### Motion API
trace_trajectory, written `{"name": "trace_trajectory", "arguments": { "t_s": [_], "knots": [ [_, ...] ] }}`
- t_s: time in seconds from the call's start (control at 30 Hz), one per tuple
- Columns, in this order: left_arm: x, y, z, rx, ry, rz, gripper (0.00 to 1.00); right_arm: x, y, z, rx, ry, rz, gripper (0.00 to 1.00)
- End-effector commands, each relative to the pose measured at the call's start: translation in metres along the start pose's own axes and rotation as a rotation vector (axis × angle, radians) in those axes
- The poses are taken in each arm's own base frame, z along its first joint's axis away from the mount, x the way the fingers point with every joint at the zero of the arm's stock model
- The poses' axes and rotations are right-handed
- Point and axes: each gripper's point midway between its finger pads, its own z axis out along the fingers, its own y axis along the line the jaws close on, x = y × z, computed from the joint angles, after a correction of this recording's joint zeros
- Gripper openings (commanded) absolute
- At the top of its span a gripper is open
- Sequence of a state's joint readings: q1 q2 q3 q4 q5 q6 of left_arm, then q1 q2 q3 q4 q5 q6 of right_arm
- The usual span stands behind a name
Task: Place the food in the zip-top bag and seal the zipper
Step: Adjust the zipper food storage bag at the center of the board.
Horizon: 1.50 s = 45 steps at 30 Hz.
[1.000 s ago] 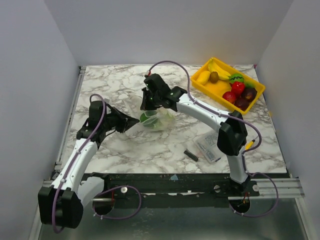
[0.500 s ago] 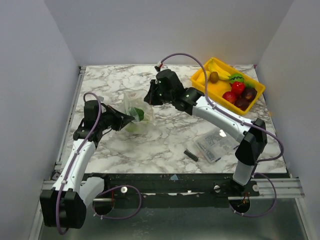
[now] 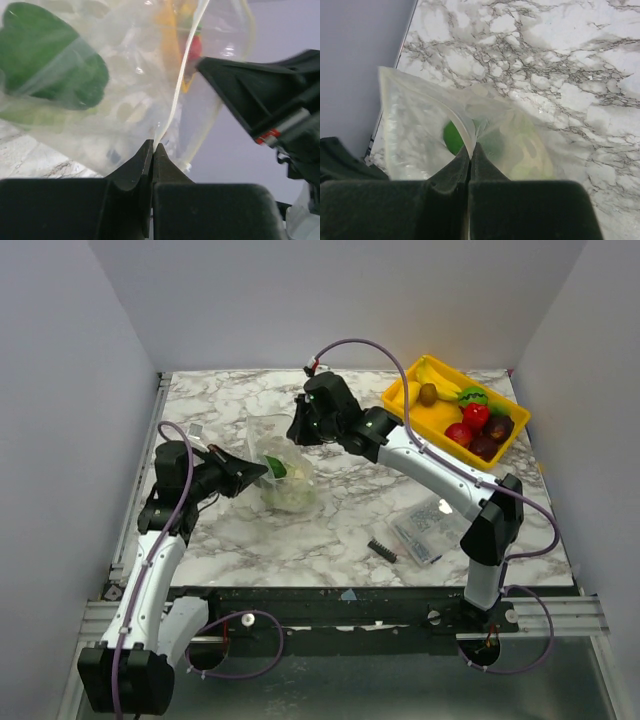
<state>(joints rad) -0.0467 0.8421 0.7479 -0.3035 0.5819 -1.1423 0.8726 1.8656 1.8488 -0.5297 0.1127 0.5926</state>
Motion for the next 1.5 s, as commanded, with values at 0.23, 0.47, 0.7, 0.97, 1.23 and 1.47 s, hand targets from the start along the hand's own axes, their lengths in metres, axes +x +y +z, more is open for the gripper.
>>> {"name": "trace_trajectory", "arguments": {
  "t_s": [0.23, 0.47, 0.7, 0.97, 1.23, 1.47],
  "knots": [
    [0.011, 0.034, 0.020, -0.064, 0.110, -0.037, 0.00, 0.002, -0.004, 0.036, 0.082, 0.018, -0.039, 0.01],
    [-0.011, -0.001, 0.002, -0.048, 0.034, 0.157, 0.00, -0.038, 0.019, -0.013, 0.030, -0.102, -0.041, 0.00],
    [-0.014, 0.023, 0.012, -0.108, 0.057, 0.165, 0.00, -0.016, 0.017, -0.025, -0.061, -0.123, 0.027, 0.00],
    [-0.052, 0.000, 0.006, -0.150, -0.044, 0.406, 0.00, 0.022, 0.012, -0.002, -0.090, -0.038, 0.059, 0.00],
    [-0.064, -0.014, 0.019, -0.156, 0.054, 0.493, 0.00, 0.014, 0.015, -0.011, -0.105, -0.076, 0.083, 0.01],
    [-0.062, 0.003, 0.027, -0.164, 0.087, 0.531, 0.00, 0.023, 0.011, -0.003, -0.098, -0.052, 0.082, 0.04]
  ]
}}
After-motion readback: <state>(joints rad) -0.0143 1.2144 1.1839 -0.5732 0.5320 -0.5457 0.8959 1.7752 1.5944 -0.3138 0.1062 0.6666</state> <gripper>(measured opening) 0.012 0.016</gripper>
